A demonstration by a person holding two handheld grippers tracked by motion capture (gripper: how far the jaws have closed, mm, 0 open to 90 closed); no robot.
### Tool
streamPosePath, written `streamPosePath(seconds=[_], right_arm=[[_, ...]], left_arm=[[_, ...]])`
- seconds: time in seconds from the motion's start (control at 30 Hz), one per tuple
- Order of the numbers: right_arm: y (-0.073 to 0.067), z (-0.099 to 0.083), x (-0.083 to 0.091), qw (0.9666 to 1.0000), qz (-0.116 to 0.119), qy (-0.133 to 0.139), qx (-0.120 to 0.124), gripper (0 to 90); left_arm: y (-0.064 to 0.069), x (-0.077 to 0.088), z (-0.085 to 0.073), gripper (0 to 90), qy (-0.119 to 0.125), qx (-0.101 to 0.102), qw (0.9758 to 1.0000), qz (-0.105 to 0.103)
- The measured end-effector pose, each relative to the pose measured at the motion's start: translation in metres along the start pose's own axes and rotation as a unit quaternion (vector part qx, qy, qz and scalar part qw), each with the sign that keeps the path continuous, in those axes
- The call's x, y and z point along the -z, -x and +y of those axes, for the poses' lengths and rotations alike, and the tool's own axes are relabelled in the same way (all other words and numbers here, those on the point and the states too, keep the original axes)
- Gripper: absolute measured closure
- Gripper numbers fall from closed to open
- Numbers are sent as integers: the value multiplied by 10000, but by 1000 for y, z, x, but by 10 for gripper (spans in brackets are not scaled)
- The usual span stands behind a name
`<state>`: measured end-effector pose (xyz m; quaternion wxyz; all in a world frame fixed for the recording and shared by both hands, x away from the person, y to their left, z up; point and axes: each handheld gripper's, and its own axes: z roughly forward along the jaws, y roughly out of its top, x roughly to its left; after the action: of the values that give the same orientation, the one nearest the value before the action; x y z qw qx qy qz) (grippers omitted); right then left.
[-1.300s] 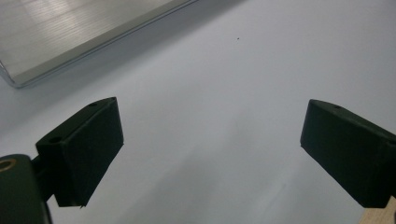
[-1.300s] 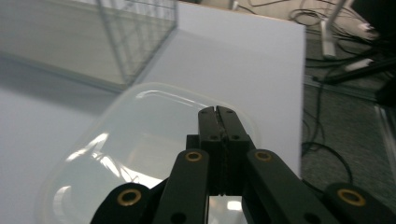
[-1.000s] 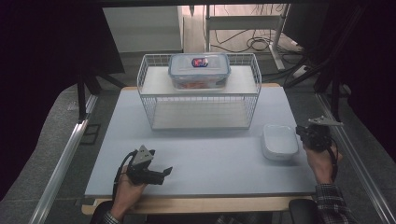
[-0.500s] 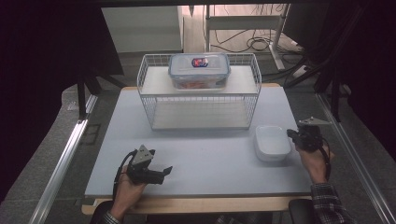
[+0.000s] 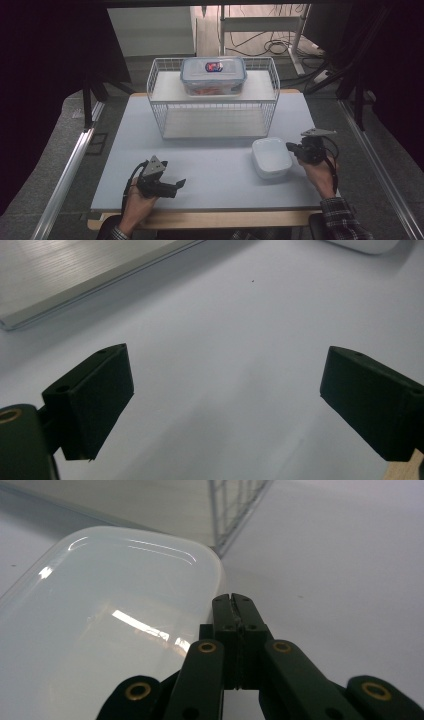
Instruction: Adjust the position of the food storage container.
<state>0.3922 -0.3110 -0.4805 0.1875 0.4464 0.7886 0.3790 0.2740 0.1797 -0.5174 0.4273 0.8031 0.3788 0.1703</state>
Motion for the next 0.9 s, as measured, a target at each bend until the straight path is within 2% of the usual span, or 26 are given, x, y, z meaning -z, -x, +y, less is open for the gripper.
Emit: streamPosePath(seconds=[0.13, 0.43, 0.7, 0.77, 0.9], right_arm=[[-13, 3, -6, 9997, 239, -33, 38, 893], [-48, 10, -20, 9975, 582, -90, 393, 893], [-83, 15, -32, 9914, 1038, -126, 782, 892], [-88, 16, -30, 9903, 993, -101, 969, 884], [-83, 15, -17, 9915, 887, 69, 946, 883]], left_arm=[[0, 0, 0, 65, -4, 6, 10000, -9], [1, -2, 1, 65, -30, 13, 10000, -39], [4, -3, 2, 66, -92, 54, 9999, -106], [4, -4, 2, 70, -169, 73, 9998, -91], [5, -3, 3, 73, -221, 91, 9997, -76]])
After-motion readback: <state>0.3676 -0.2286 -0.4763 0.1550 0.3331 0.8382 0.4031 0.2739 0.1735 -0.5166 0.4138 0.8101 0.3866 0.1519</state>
